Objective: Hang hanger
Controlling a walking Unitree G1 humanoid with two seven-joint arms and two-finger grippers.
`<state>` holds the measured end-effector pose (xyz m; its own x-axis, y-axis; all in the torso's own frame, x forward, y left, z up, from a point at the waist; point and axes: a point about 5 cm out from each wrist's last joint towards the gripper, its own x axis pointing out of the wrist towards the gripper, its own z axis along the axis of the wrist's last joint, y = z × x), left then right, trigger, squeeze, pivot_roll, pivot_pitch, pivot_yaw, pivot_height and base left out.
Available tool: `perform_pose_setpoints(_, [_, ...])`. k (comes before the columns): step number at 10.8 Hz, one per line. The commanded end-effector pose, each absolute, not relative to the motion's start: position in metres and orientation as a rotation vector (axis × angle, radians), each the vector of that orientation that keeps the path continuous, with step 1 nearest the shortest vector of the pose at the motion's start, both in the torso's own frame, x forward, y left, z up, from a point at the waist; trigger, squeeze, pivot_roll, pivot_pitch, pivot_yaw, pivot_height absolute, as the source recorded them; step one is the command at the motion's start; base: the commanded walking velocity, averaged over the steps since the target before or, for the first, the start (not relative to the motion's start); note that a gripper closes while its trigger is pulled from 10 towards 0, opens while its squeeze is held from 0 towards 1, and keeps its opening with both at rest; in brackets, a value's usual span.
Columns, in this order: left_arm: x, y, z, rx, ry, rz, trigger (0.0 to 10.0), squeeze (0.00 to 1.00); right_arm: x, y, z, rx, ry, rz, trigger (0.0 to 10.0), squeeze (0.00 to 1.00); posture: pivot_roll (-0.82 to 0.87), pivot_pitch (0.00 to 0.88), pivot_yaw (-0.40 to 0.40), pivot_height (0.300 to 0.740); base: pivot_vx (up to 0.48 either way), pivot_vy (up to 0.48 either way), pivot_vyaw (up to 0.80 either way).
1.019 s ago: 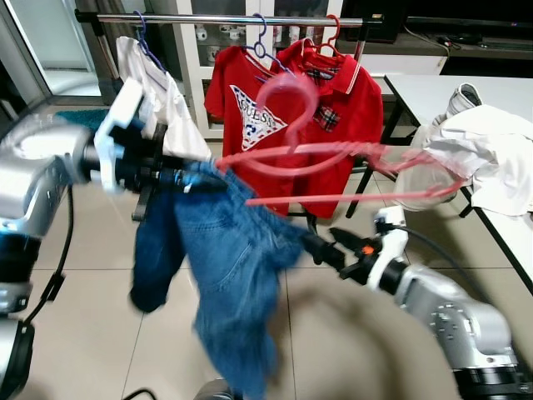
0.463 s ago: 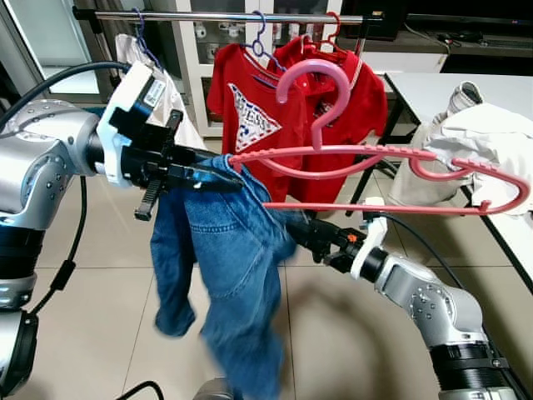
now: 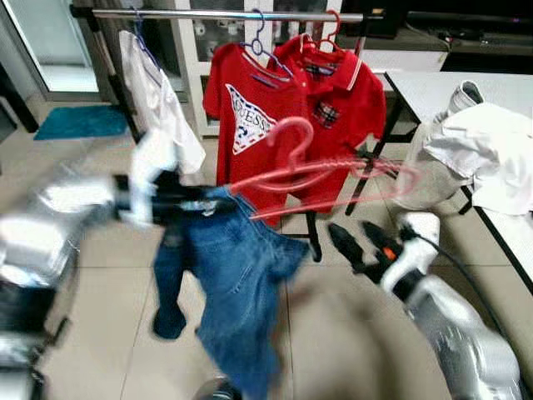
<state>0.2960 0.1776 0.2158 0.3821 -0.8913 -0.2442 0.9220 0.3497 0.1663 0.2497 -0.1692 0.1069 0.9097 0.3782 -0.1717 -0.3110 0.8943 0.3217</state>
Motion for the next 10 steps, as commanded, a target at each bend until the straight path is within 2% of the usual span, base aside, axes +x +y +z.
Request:
perform_pose_setpoints(1, [0.300, 0.176, 0.216, 0.348, 0.068, -1.033, 0.0, 0.00, 0.247, -0.171, 0.106, 0.195, 0.241, 0.285, 10.0, 0.00, 0.11, 0.000, 0.034, 0.740, 0.000, 0.000, 0.00])
perform_pose_setpoints(2, [0.303, 0.175, 0.197, 0.324, 0.077, -0.847, 2.7, 0.00, 0.242, -0.173, 0.100, 0.084, 0.255, 0.244, 10.0, 0.00, 0.10, 0.000, 0.045, 0.740, 0.000, 0.000, 0.00])
perform_pose_setpoints(3, [0.300, 0.174, 0.178, 0.252, 0.084, -0.686, 10.0, 0.00, 0.239, -0.170, 0.100, 0.193, 0.244, 0.190, 10.0, 0.00, 0.09, 0.000, 0.053, 0.740, 0.000, 0.000, 0.80])
perform_pose_setpoints(5, [0.290, 0.176, 0.156, 0.249, 0.097, -0.485, 10.0, 0.00, 0.235, -0.153, 0.100, 0.226, 0.234, 0.233, 10.0, 0.00, 0.11, 0.000, 0.048, 0.740, 0.000, 0.000, 0.80])
perform_pose_setpoints(10, [0.283, 0.159, 0.151, 0.237, 0.067, -0.387, 10.0, 0.00, 0.245, -0.150, 0.103, 0.226, 0.216, 0.265, 10.0, 0.00, 0.12, 0.000, 0.025, 0.740, 0.000, 0.000, 0.80])
